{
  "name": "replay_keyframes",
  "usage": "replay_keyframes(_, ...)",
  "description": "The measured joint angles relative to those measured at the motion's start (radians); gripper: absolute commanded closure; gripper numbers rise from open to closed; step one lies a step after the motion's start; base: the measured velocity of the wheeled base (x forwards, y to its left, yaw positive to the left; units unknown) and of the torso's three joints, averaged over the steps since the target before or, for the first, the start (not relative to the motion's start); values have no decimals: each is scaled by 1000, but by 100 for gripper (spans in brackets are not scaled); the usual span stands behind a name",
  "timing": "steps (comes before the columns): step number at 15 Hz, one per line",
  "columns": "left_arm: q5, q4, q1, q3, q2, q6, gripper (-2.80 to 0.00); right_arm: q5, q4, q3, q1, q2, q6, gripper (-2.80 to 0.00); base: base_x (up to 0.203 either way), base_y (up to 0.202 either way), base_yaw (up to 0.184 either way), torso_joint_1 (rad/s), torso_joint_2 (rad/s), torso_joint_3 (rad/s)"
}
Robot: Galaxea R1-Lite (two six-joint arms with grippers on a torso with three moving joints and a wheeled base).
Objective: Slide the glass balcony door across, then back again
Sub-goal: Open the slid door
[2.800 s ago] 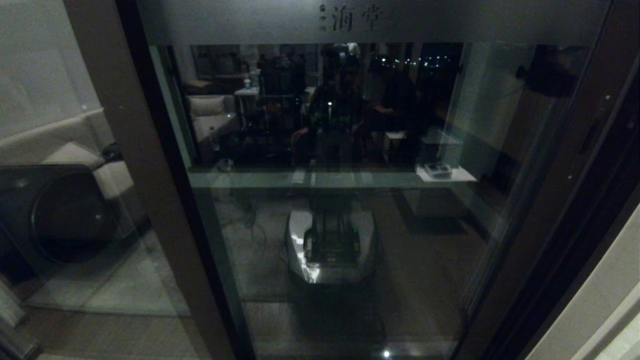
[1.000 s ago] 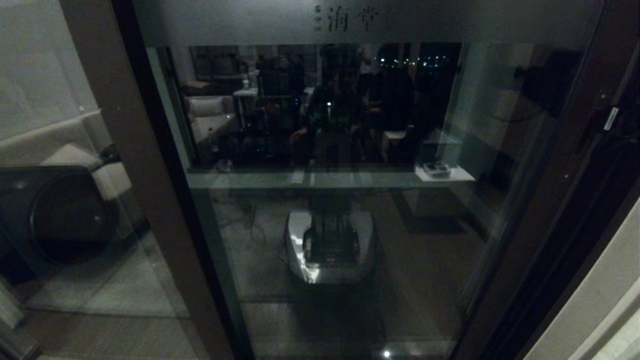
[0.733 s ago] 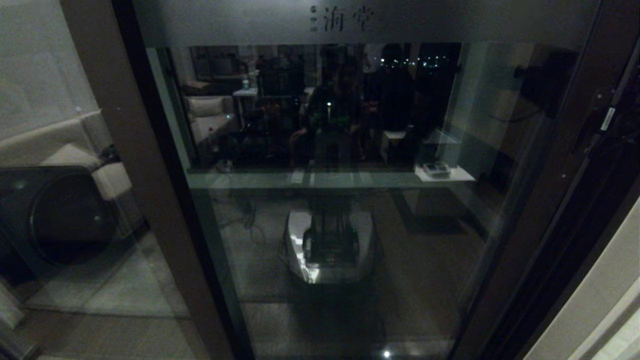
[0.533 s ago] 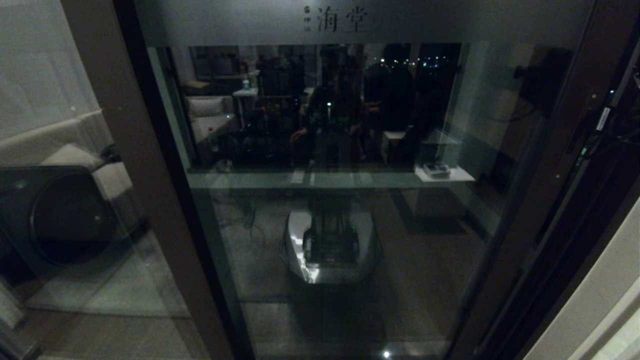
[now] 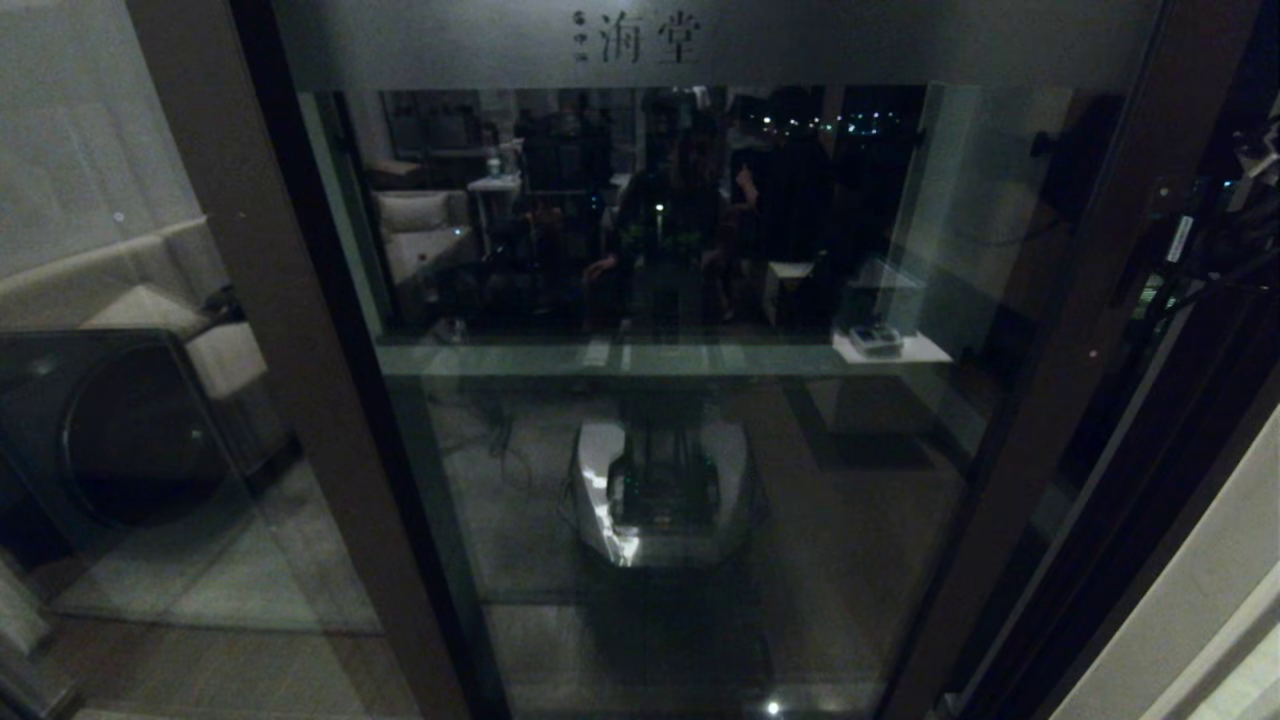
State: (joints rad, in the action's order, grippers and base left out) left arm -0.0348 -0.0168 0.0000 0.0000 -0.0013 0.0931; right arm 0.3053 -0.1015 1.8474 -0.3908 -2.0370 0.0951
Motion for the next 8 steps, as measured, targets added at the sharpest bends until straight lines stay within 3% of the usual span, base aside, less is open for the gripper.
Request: replay_keyframes(8,0,0,0,0,0,0,0,-9,2,-53,36,33,-4,0,0,0,0,0,0,0)
